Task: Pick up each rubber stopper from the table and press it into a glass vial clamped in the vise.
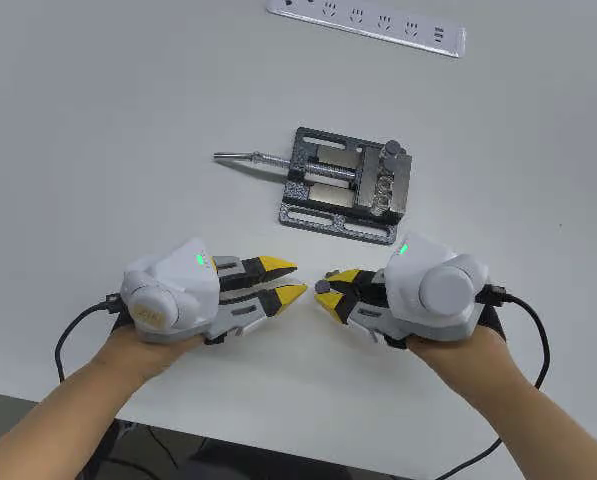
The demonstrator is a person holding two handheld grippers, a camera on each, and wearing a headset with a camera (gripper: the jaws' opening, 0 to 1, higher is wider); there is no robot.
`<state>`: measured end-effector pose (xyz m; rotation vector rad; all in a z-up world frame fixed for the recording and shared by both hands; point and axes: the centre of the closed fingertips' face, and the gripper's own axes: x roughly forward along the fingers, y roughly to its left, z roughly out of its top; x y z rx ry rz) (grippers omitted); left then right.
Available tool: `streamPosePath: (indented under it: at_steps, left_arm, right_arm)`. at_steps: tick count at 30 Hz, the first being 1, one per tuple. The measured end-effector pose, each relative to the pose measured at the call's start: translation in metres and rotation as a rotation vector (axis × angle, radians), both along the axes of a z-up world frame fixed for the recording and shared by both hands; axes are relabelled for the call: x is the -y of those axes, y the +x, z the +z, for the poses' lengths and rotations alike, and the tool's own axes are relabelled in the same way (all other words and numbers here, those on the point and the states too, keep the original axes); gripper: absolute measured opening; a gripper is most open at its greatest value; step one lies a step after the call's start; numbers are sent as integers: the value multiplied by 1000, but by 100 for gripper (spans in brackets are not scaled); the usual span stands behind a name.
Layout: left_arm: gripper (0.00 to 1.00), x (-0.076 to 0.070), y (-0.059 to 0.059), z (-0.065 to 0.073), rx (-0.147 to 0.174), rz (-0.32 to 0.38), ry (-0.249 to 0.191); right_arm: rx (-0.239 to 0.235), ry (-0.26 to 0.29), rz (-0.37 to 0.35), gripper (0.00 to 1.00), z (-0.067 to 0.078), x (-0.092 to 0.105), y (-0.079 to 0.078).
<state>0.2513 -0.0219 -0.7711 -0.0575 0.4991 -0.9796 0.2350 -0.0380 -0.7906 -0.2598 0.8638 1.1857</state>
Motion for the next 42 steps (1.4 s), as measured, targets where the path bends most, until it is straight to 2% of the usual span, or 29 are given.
streamPosePath:
  at_steps: [10, 20, 28, 36, 42]
  left_arm:
    - [11, -3, 0, -1, -2, 1, -4]
    - [11, -1, -1, 0, 0, 4, -6]
    - [11, 1, -2, 0, 1, 0, -5]
    - [11, 2, -1, 0, 2, -1, -8]
    - [11, 4, -2, 1, 2, -6, -8]
  right_arm:
    - [23, -10, 47, 10, -8, -1, -4]
    - [41, -38, 81, 10, -17, 7, -8]
    - [70, -33, 107, 10, -18, 11, -9]
    - [105, -57, 137, 11, -18, 14, -10]
    - [112, -70, 141, 12, -18, 17, -10]
